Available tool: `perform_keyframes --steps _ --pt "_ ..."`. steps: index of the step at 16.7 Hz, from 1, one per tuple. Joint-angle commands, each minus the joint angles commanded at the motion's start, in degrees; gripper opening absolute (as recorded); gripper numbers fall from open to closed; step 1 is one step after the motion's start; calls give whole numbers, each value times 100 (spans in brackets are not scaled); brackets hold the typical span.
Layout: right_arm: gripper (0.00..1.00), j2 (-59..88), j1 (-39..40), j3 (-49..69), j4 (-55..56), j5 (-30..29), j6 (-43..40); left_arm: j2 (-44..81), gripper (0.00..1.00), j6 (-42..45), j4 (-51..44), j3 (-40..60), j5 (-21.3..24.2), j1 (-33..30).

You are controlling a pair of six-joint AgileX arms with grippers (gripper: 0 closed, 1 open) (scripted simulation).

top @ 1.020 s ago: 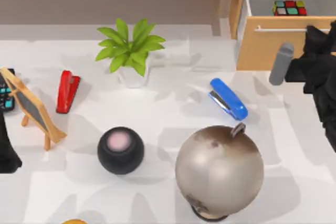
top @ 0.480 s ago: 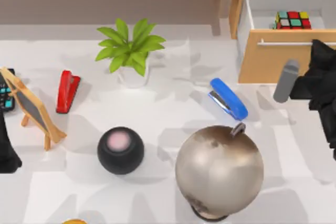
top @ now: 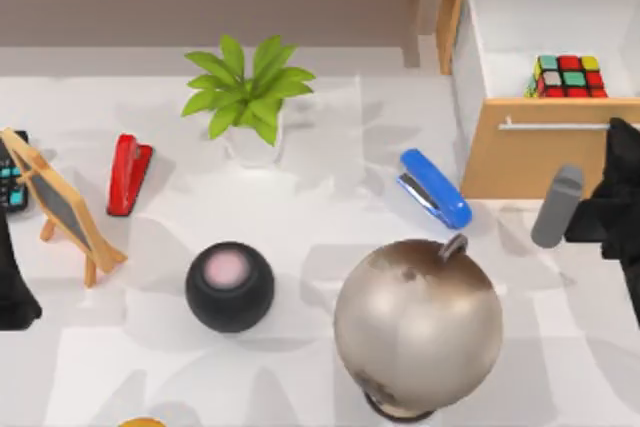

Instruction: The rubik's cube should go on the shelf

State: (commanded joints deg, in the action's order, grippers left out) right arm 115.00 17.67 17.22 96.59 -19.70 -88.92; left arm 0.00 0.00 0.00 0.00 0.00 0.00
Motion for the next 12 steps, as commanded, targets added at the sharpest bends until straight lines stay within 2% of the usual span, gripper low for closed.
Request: perform_keyframes --steps 5,12 --pt "0 -56 58 -164 138 -57 6 0 100 0 0 0 0 0" --pt "53 -56 58 -164 138 -57 6 0 100 0 0 0 0 0"
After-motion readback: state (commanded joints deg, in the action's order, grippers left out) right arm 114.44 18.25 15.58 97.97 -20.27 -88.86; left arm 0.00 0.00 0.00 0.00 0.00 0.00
